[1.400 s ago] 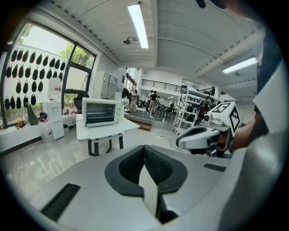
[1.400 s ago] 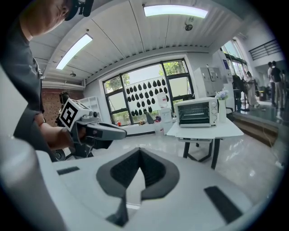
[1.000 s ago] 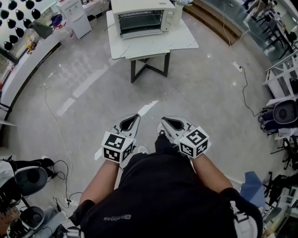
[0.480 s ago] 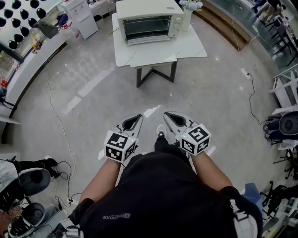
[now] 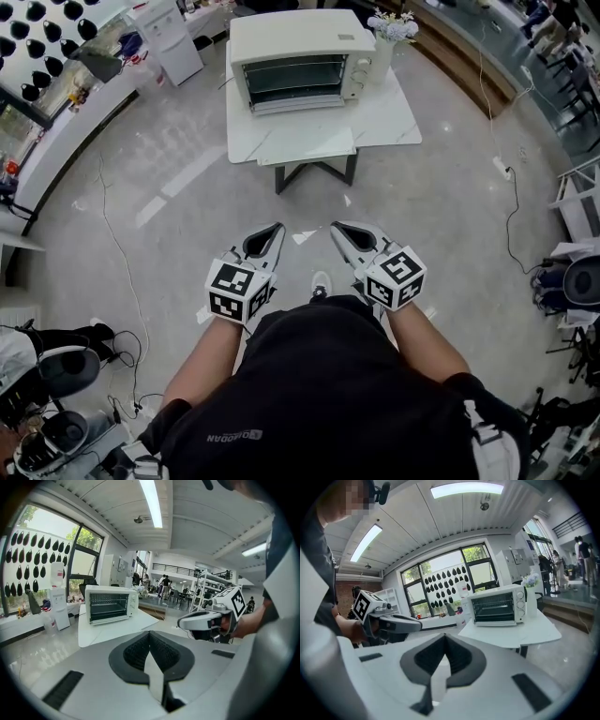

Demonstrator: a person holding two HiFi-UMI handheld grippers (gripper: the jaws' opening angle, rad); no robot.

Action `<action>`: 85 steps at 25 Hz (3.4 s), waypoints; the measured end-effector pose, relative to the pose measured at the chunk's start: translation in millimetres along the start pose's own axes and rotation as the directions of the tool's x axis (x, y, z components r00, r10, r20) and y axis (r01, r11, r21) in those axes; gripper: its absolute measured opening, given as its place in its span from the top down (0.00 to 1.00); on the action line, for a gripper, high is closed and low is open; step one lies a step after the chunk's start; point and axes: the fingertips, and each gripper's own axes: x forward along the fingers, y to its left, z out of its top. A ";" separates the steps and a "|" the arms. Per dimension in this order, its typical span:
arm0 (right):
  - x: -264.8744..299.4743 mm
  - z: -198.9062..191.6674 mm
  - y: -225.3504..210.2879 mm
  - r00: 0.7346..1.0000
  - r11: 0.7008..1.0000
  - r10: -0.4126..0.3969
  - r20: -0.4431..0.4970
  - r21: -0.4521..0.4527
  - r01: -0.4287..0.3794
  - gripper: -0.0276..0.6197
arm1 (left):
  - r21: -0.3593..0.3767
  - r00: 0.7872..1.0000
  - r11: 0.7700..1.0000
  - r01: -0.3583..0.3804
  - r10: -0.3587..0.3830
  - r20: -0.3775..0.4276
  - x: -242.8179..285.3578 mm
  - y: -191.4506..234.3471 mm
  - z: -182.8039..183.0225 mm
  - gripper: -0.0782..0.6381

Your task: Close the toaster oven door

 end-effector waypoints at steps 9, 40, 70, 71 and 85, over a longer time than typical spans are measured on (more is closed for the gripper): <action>16.2 6.5 -53.8 0.996 0.997 0.082 -0.025 0.001 -0.082 0.95 | -0.029 0.998 0.997 -0.068 0.068 0.005 51.1 11.3 20.7 0.89; 157.3 70.7 -104.0 0.999 1.000 0.017 -0.036 0.006 -0.017 0.95 | 0.024 1.000 1.000 -0.005 0.005 -0.011 109.5 157.3 77.6 0.89; 201.2 128.0 -191.1 0.995 0.994 -0.100 0.008 -0.037 0.100 0.95 | 0.057 0.997 0.996 0.067 -0.065 -0.036 186.1 199.1 109.1 0.89; 200.8 128.1 -192.4 0.996 0.995 -0.094 0.006 -0.041 0.094 0.95 | 0.055 0.998 0.997 0.062 -0.060 -0.035 188.1 198.2 109.3 0.89; 195.7 136.7 -201.8 0.998 0.996 -0.065 0.028 -0.061 0.066 0.94 | 0.057 0.999 0.998 0.022 -0.021 -0.024 192.8 192.4 120.2 0.89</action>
